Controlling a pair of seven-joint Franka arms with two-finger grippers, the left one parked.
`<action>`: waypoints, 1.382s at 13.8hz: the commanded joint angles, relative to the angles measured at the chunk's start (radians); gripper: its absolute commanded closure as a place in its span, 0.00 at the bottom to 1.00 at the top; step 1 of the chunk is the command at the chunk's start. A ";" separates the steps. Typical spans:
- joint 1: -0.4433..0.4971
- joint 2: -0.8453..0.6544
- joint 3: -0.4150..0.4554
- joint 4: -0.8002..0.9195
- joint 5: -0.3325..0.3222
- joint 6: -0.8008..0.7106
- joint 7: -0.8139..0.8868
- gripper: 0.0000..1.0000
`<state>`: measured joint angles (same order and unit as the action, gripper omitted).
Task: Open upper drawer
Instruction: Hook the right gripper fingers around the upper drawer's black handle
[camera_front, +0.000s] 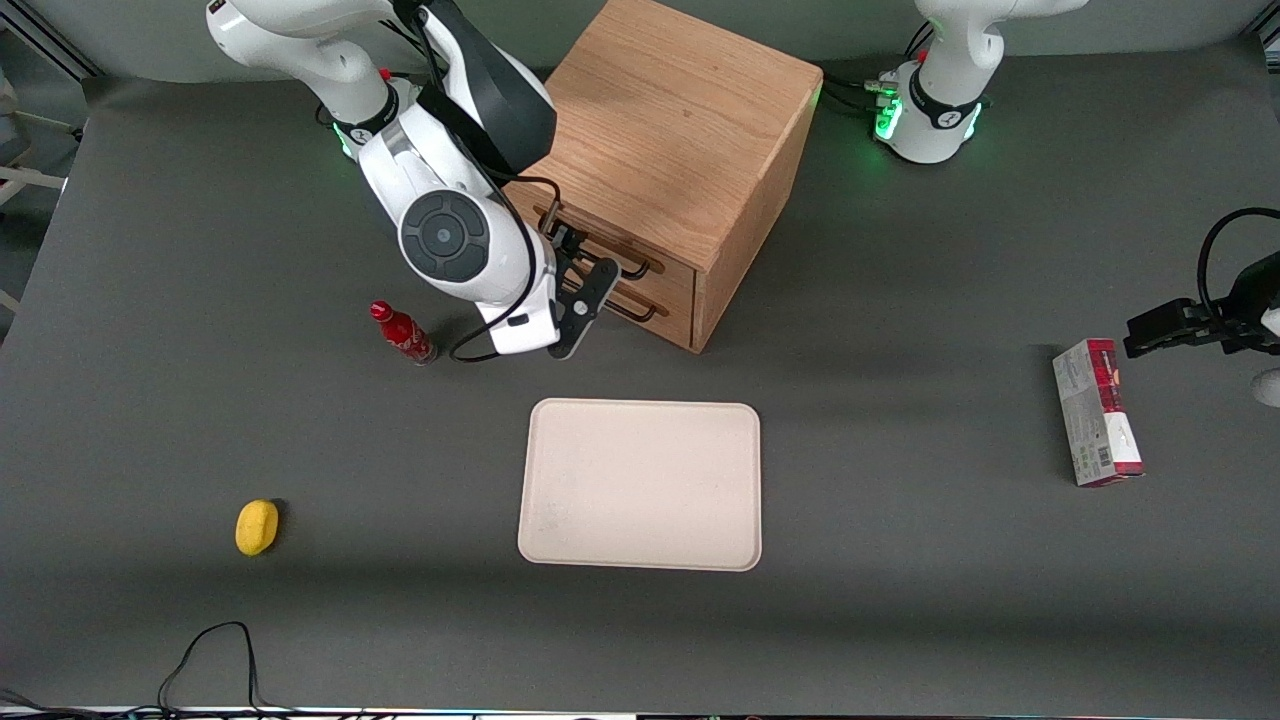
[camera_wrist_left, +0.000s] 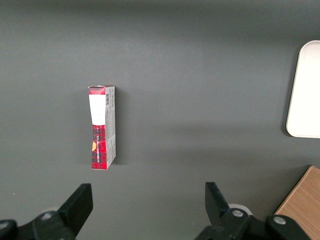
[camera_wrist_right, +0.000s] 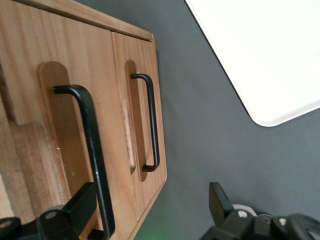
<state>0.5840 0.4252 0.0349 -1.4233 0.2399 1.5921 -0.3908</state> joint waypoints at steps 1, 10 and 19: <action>0.028 0.021 -0.007 0.023 0.027 -0.014 -0.013 0.00; 0.048 0.043 -0.007 -0.017 0.030 -0.012 -0.017 0.00; 0.048 0.058 -0.009 -0.037 0.021 -0.009 -0.031 0.00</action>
<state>0.6301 0.4777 0.0349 -1.4598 0.2420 1.5873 -0.3912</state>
